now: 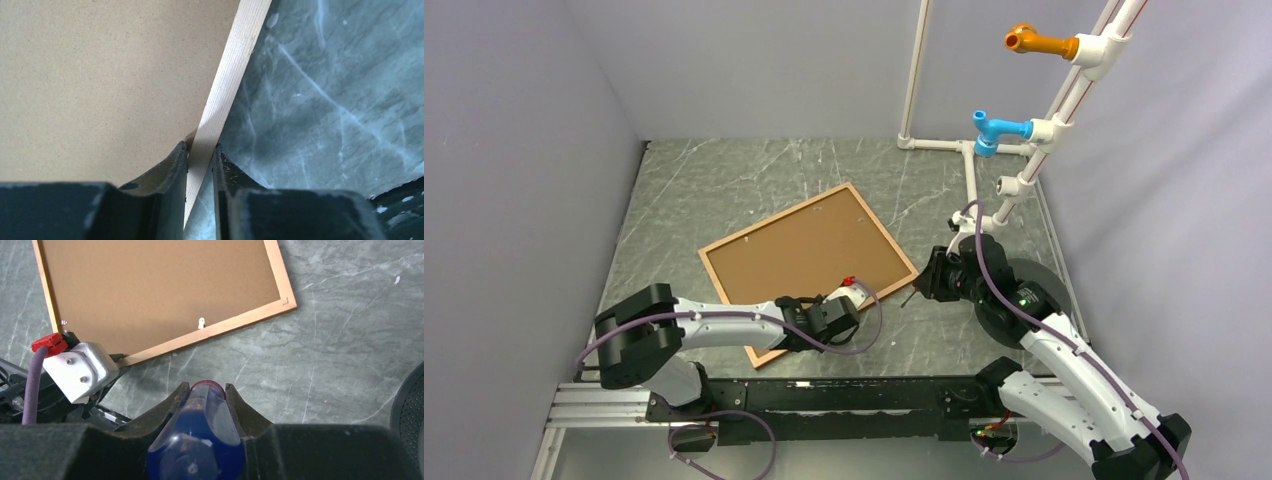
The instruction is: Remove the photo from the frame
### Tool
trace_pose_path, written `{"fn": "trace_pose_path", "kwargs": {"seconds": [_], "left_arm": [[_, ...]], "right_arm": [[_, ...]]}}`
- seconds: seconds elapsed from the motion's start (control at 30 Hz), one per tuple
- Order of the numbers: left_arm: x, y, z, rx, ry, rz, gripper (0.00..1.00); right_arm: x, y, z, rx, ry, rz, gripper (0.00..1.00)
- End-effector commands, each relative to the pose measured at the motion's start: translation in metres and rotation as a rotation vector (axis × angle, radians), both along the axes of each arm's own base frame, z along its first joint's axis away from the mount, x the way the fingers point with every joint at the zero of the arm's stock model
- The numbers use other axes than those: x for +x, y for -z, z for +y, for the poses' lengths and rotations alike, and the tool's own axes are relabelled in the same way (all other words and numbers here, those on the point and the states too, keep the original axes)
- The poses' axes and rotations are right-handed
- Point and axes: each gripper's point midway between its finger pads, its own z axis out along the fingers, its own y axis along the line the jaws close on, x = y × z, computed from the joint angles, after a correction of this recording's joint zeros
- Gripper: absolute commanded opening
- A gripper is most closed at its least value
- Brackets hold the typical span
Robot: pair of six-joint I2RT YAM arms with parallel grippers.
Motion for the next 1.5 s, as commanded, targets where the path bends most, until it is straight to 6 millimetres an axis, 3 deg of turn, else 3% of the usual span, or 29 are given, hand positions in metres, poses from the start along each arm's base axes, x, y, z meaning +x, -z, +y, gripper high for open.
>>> {"fn": "trace_pose_path", "kwargs": {"seconds": [0.0,0.13,0.23,0.33,0.5,0.67,0.97,1.37,1.47], "left_arm": [[-0.008,0.009,-0.017,-0.044,-0.043,0.068,0.17],[-0.009,0.013,-0.022,-0.070,-0.077,0.088,0.15],[-0.007,0.012,-0.019,-0.074,-0.158,0.084,0.01],[-0.002,0.009,-0.011,-0.082,-0.318,0.061,0.00],[0.002,0.005,-0.014,-0.164,-0.507,0.056,0.00],[0.011,-0.003,-0.035,-0.253,-0.591,0.062,0.00],[0.042,-0.013,-0.094,-0.498,-0.632,0.224,0.00],[0.055,-0.037,-0.118,-0.590,-0.581,0.244,0.00],[0.060,-0.044,-0.124,-0.638,-0.538,0.262,0.06]], "right_arm": [[0.007,-0.008,0.005,0.026,-0.011,-0.052,0.00],[0.007,-0.004,0.006,0.031,-0.012,-0.046,0.00],[0.007,-0.002,0.005,0.031,-0.008,-0.043,0.00],[0.007,-0.001,0.005,0.032,-0.001,-0.043,0.00],[0.007,0.003,0.004,0.035,0.006,-0.037,0.00],[0.005,0.006,0.007,0.049,0.001,-0.027,0.00],[0.002,0.006,0.010,0.070,-0.003,-0.013,0.00],[0.003,0.016,0.018,0.097,-0.023,0.013,0.00],[0.005,0.017,0.020,0.097,-0.027,0.014,0.00]]}}
